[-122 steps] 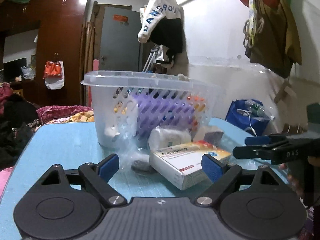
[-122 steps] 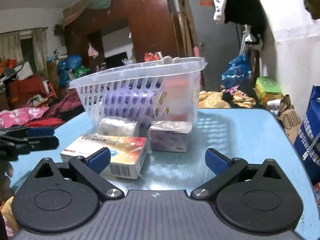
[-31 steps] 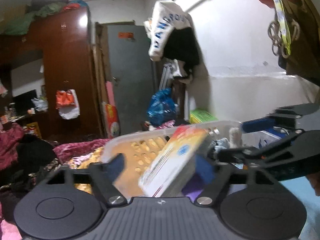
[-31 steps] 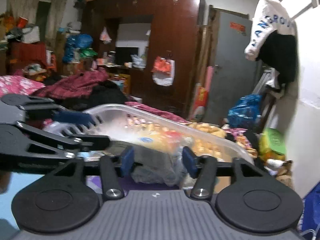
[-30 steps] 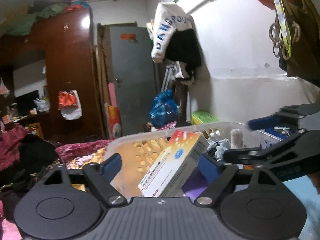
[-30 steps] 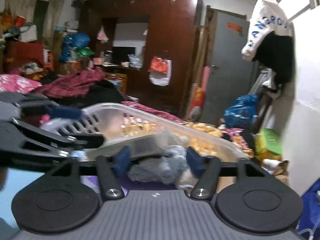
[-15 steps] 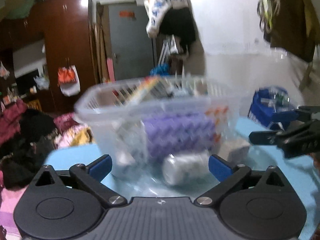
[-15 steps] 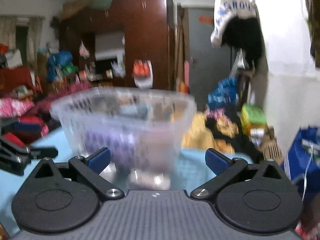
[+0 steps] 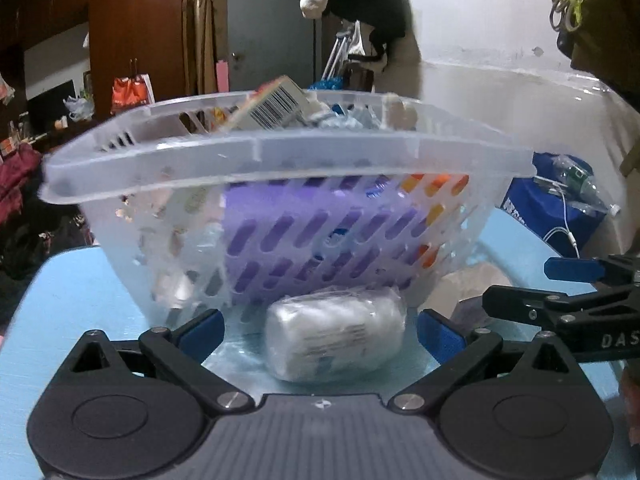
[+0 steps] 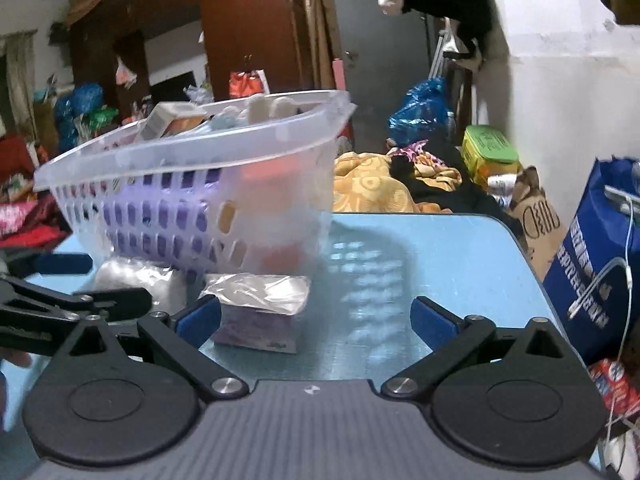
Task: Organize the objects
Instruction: 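Grasp the gauze roll with the left tool while the right tool grasps the wrapped small box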
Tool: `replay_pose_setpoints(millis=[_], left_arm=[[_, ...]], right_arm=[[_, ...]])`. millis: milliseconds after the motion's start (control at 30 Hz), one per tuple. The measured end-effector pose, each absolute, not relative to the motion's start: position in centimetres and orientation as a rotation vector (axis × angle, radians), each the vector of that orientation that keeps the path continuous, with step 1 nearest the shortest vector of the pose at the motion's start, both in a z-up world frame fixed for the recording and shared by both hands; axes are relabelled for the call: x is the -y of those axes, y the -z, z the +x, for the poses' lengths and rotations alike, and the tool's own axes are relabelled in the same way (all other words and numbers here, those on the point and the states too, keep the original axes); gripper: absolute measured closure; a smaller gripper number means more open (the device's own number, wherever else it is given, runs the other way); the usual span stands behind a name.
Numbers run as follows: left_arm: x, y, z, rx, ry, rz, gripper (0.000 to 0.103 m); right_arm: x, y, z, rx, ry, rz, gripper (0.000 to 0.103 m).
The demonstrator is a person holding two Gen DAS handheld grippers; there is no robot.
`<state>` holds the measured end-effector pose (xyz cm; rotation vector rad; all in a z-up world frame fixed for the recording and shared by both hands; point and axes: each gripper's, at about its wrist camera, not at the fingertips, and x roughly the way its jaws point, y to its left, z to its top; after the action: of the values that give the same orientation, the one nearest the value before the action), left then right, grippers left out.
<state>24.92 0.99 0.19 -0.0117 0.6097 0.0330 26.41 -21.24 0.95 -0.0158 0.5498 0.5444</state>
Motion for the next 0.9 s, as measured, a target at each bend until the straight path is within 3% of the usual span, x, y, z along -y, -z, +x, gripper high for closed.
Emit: replay_pose_setpoints(millis=[133,200,500,600,733,900], left_arm=[[-0.8,0.4,25.6,-0.640,-0.049,-0.018,0.011],[-1.3,0.2,25.2,-0.639,-0.018,-0.047,0.023],[-3.8,0.1,22.8,-0.601,-0.033,-0.039,0.022],[-4.6,0.0,22.2,-0.585,-0.049,-0.027,0.022],[-5.1,0.3,22.6,-0.596,-0.043,-0.025,0.022],[-4.8,0.4,22.7,-0.586,-0.044,-0.001,0.022]], right_arm=[[20.9,-0.7,26.7,-0.550,-0.550,-0.017,0.000],[20.7,-0.6,26.8,-0.553,-0.555,-0.009,0.000],[17.9,-0.2,26.6,-0.568,-0.553,-0.049,0.001],[17.1,-0.1,26.6,-0.577,-0.548,-0.069,0.006],[16.3,0.2,26.7,-0.596,-0.537,-0.104,0.030],[16.7,-0.1,25.6,-0.548,-0.509,-0.128,0.035]])
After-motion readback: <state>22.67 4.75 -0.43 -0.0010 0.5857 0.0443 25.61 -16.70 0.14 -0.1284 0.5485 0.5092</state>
